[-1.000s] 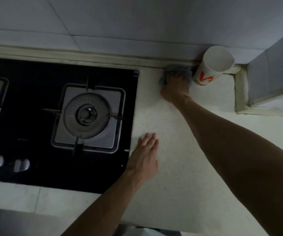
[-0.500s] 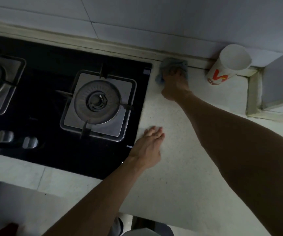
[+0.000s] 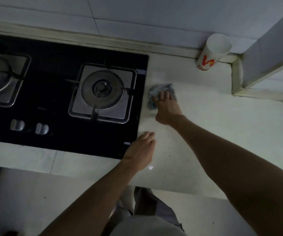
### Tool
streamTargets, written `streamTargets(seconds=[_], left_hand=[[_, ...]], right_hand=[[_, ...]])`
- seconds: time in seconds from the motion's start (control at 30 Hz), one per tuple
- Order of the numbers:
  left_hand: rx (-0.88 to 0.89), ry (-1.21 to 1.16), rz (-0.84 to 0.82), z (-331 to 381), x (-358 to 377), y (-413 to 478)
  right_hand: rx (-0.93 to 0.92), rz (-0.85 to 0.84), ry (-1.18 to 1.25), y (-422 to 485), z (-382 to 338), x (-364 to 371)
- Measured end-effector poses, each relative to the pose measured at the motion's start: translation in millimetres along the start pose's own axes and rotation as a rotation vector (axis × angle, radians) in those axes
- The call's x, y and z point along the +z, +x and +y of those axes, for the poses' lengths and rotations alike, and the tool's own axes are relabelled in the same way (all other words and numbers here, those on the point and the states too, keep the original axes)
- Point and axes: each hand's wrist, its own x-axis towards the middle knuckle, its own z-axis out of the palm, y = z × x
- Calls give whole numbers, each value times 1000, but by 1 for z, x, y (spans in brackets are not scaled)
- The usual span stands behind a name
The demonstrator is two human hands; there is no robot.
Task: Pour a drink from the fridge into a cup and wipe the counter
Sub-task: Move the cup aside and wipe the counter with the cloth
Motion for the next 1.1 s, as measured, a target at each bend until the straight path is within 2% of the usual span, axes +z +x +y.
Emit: streamTargets(seconds=[0.13, 0.4, 0.6, 0.77, 0.87, 1.1], left_hand=[[60, 93, 43, -1, 14, -37], [131, 199, -3, 7, 53, -122], [13, 197, -54, 5, 66, -163], [-82, 170, -59, -5, 69, -181], [-68, 125, -23, -9, 68, -186], [-49, 67, -71, -15, 68, -187]], right_hand=[[40, -21, 30, -54, -28, 21], [118, -69, 99, -164, -85, 70], [236, -69, 162, -226, -127, 97], [324, -13, 169, -236, -161, 117], [341, -26, 215, -237, -177, 117], [321, -43, 235, -232, -192, 120]])
